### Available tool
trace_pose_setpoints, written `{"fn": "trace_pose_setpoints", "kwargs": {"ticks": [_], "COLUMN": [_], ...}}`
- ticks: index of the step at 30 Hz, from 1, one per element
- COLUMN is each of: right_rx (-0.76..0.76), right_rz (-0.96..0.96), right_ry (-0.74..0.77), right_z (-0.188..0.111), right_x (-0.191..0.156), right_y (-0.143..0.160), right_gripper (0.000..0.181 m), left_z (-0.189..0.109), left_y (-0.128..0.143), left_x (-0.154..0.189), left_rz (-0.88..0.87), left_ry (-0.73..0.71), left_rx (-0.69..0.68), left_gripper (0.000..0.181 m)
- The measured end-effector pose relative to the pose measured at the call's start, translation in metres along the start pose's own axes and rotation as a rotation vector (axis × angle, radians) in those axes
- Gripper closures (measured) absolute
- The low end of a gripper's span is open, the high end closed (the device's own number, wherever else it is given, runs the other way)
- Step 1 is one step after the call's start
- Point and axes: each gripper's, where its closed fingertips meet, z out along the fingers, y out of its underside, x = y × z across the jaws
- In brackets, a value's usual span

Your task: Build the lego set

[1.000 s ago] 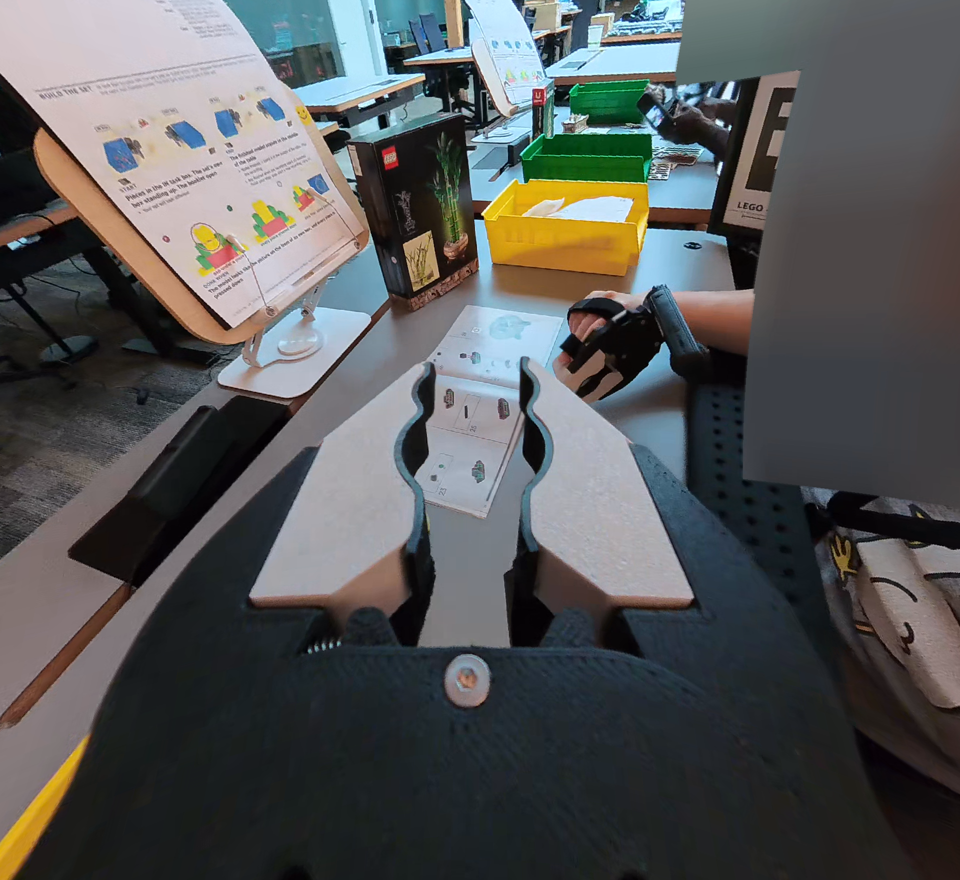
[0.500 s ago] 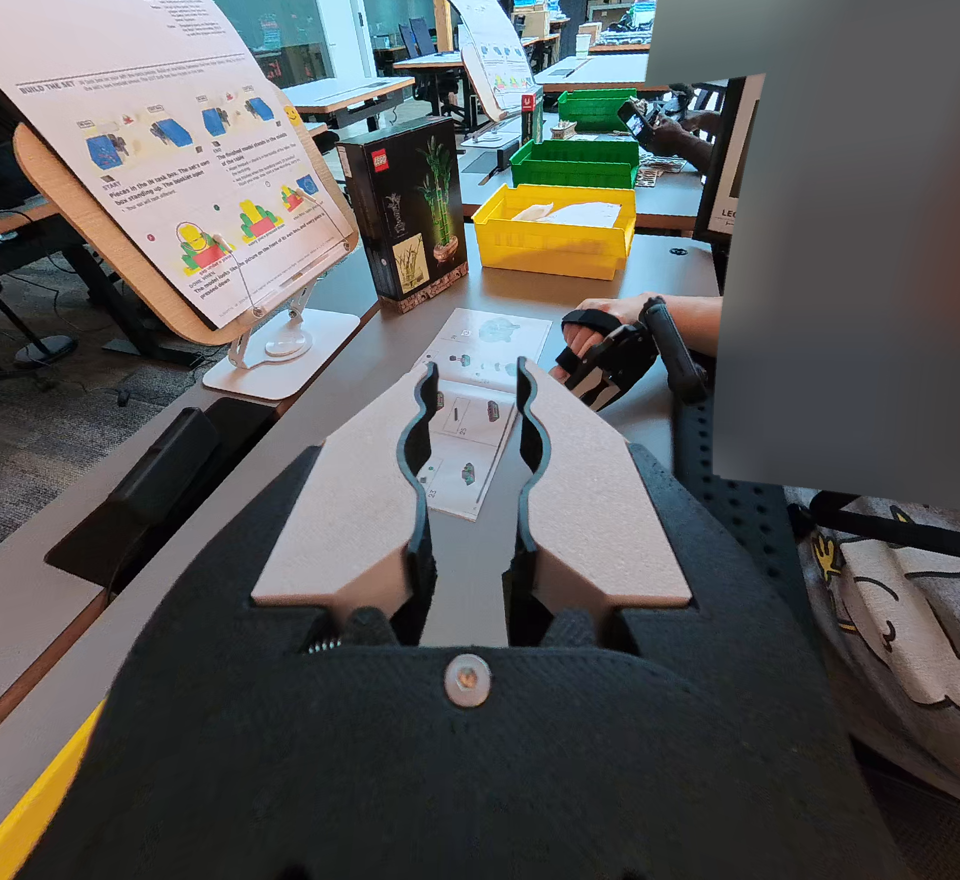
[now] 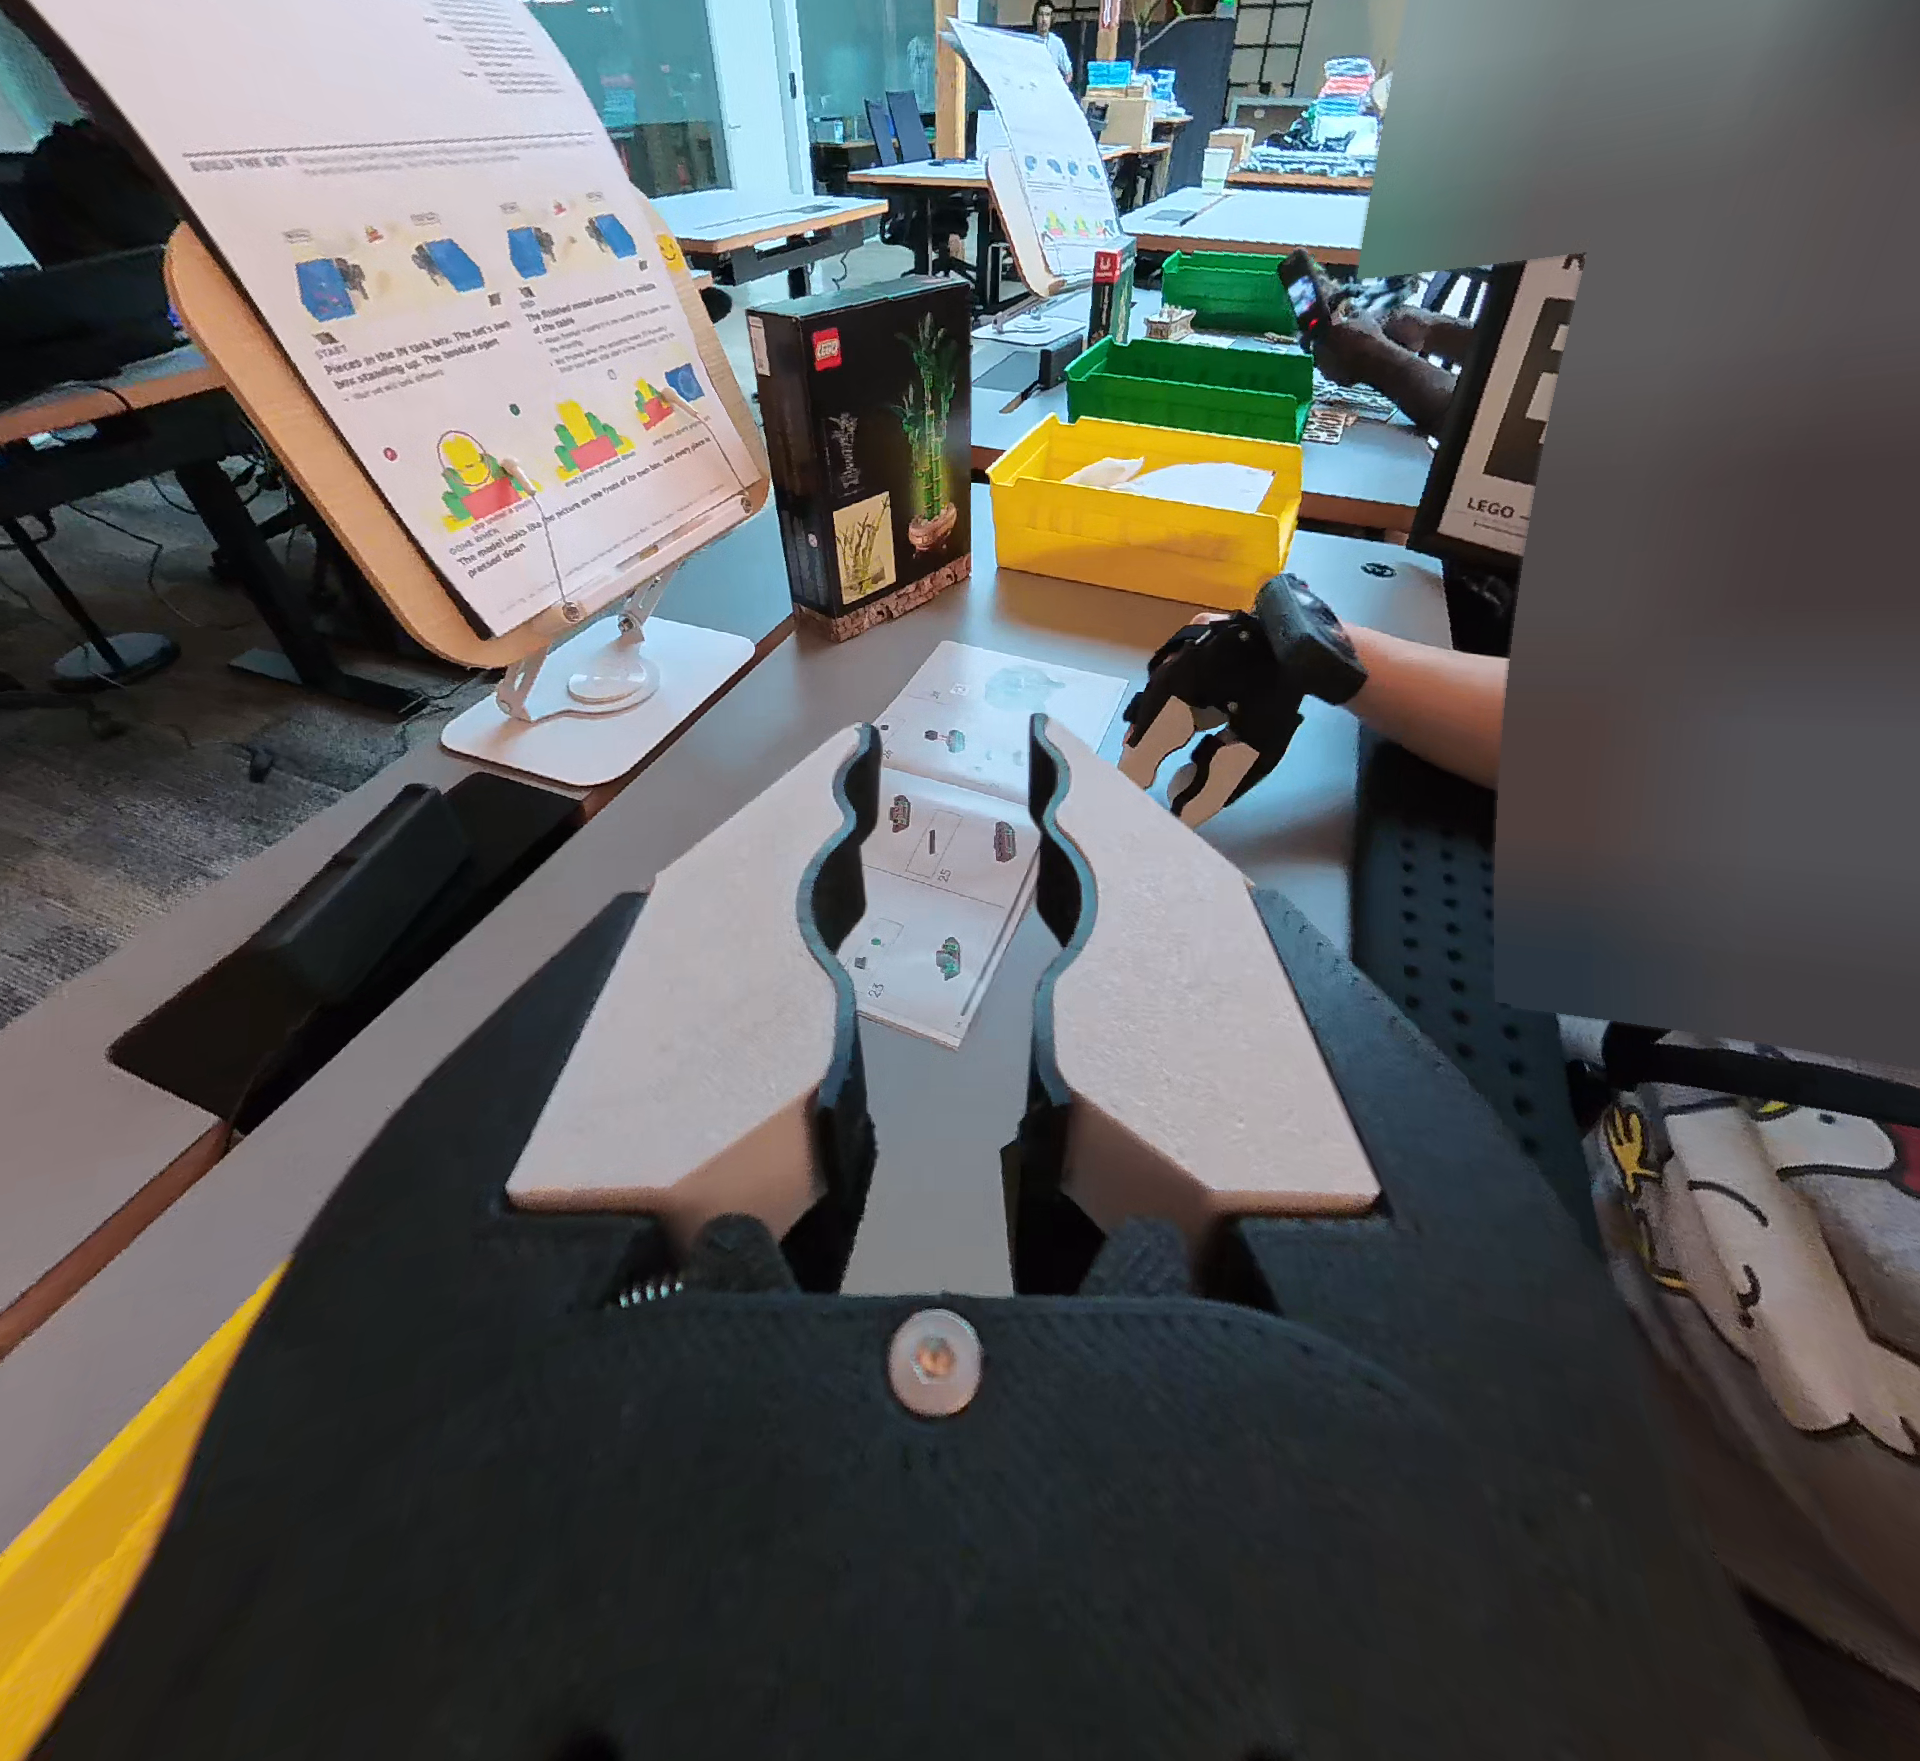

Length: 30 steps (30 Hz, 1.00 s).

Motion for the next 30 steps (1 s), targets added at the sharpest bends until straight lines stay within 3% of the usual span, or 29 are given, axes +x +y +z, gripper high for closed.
{"fn": "trace_pose_setpoints", "kwargs": {"ticks": [4,9,18,25,30], "right_rx": [0.068,0.136,0.104,0.108,0.234], "right_rz": [0.090,0.231,0.244,0.273,0.269], "right_ry": [-0.035,-0.187,-0.168,-0.184,-0.072], "right_z": [-0.005,0.001,0.011,0.013,0.019], "right_x": [-0.001,-0.017,-0.015,-0.015,0.012], "right_y": [-0.004,-0.021,-0.014,-0.013,-0.044], "right_gripper": [0.163,0.163,0.164,0.175,0.175], "left_z": [0.000,0.003,0.005,0.005,0.006], "left_y": [-0.001,0.004,0.006,0.008,0.010], "left_x": [0.002,0.003,0.006,0.007,0.008], "left_rz": [0.019,0.031,0.036,0.050,0.068], "left_ry": [-0.006,-0.002,0.007,0.004,-0.003], "left_rx": [-0.002,-0.027,-0.045,-0.058,-0.076], "left_gripper": [0.155,0.155,0.154,0.155,0.155]}}
